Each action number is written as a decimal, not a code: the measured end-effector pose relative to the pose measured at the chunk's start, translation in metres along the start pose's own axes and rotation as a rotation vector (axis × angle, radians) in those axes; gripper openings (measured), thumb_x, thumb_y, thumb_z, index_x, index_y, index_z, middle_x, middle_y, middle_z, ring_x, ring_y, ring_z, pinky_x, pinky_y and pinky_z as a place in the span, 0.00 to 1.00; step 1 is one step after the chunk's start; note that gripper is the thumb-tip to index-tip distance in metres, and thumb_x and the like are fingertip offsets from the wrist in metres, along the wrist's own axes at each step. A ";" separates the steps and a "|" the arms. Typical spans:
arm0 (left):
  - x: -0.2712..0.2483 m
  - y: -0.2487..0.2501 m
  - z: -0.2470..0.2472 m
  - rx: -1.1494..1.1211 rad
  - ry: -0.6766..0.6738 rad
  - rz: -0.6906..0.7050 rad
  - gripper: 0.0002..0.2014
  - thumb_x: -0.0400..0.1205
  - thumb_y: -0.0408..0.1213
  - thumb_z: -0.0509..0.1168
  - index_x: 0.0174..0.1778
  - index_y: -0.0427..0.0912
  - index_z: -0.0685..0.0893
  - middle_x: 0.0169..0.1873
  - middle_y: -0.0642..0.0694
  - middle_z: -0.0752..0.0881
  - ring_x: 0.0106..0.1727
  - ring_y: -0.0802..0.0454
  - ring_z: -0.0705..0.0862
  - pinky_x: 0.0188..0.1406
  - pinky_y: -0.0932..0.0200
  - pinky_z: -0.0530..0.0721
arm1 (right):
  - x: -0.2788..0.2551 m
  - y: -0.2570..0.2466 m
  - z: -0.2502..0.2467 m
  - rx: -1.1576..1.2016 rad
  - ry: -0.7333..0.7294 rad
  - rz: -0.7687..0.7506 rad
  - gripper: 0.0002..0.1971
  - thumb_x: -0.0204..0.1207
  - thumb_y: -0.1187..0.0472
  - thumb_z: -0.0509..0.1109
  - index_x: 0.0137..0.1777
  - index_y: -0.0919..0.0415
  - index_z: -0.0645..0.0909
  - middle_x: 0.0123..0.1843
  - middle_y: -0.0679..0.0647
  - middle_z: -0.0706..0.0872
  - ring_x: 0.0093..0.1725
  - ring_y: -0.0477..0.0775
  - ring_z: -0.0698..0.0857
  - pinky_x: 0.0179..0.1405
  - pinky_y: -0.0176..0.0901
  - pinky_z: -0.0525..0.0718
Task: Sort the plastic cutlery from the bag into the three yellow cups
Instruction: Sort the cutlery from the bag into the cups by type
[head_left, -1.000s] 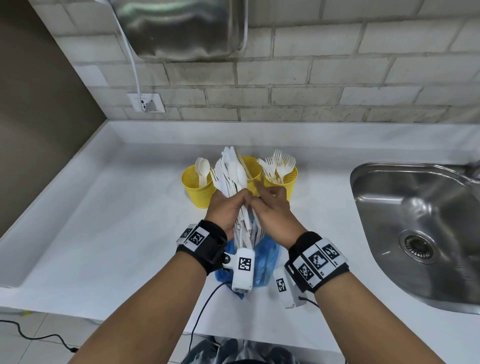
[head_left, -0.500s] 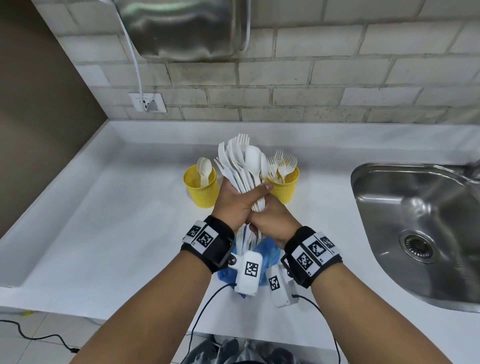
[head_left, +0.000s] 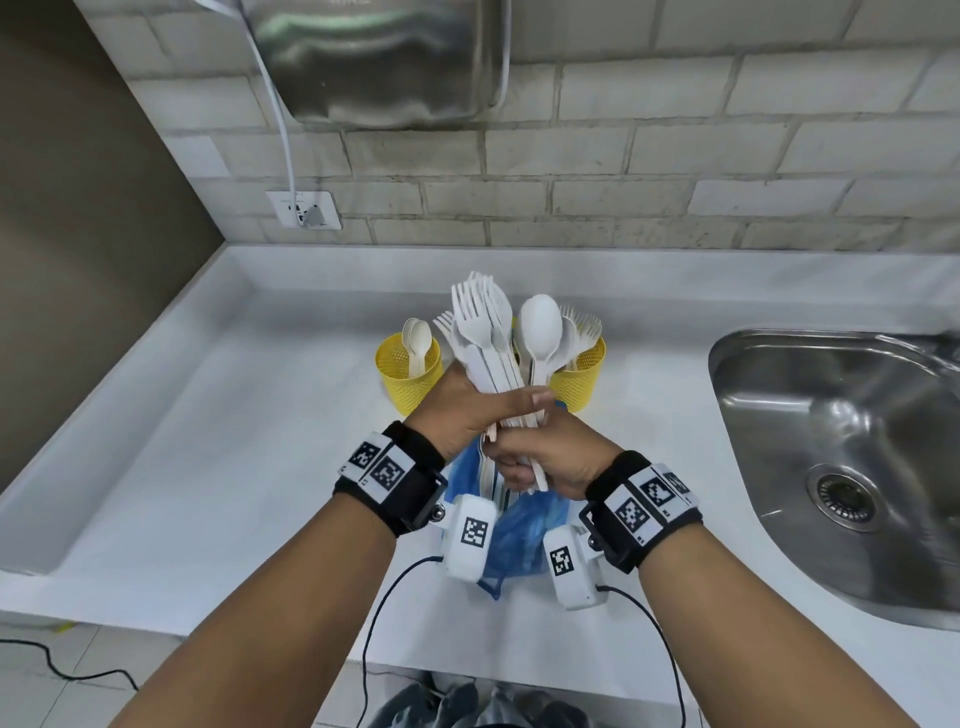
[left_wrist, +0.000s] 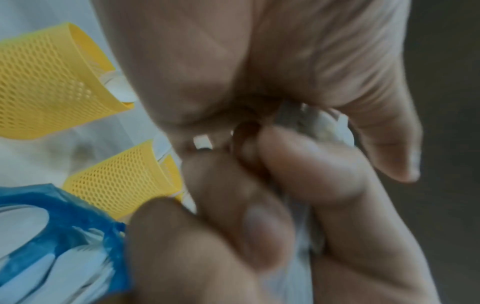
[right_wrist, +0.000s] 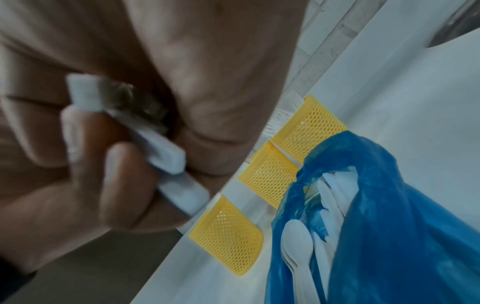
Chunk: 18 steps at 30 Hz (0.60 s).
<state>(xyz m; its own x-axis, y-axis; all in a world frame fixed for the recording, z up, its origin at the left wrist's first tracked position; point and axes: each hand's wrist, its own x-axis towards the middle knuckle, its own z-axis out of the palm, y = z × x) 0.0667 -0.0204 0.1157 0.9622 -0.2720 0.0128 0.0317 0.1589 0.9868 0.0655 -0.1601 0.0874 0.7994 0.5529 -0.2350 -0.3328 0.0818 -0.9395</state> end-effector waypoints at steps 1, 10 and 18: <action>-0.001 0.003 -0.001 -0.061 -0.070 -0.025 0.16 0.74 0.32 0.78 0.58 0.44 0.91 0.57 0.37 0.91 0.62 0.41 0.88 0.67 0.40 0.85 | 0.000 0.000 0.000 -0.003 -0.048 0.024 0.12 0.71 0.72 0.67 0.28 0.60 0.79 0.24 0.57 0.68 0.20 0.51 0.67 0.28 0.41 0.66; 0.008 0.012 0.006 0.041 0.096 0.027 0.11 0.72 0.28 0.77 0.49 0.39 0.89 0.41 0.42 0.88 0.44 0.46 0.87 0.52 0.49 0.87 | 0.000 0.002 -0.004 0.086 -0.129 0.122 0.06 0.70 0.63 0.75 0.44 0.63 0.82 0.37 0.62 0.81 0.32 0.58 0.81 0.30 0.45 0.83; 0.016 0.017 0.007 0.159 0.236 0.160 0.17 0.74 0.28 0.80 0.52 0.23 0.83 0.40 0.42 0.88 0.41 0.52 0.88 0.44 0.57 0.86 | 0.004 0.009 -0.003 0.204 0.010 -0.036 0.26 0.73 0.50 0.78 0.64 0.66 0.76 0.46 0.59 0.83 0.37 0.55 0.81 0.36 0.47 0.86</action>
<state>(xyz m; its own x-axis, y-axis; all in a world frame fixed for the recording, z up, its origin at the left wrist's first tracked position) 0.0810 -0.0292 0.1334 0.9883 -0.0251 0.1507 -0.1501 0.0265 0.9883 0.0676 -0.1597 0.0770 0.8169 0.5388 -0.2057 -0.3978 0.2681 -0.8774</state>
